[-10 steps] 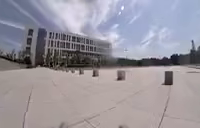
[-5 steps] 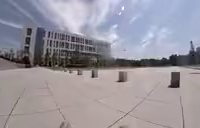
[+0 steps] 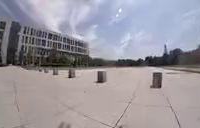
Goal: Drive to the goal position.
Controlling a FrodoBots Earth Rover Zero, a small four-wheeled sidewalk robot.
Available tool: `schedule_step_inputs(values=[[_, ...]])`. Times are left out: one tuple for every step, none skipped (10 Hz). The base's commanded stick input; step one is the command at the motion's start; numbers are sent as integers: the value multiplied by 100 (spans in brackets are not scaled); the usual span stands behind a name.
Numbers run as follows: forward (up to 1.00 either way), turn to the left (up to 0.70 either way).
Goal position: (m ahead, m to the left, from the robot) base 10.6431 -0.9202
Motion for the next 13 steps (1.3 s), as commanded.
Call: schedule_step_inputs(values=[[70,0],[70,0],[70,0],[70,0],[70,0],[70,0],[70,0],[70,0],[70,0],[70,0],[70,0],[70,0],[70,0]])
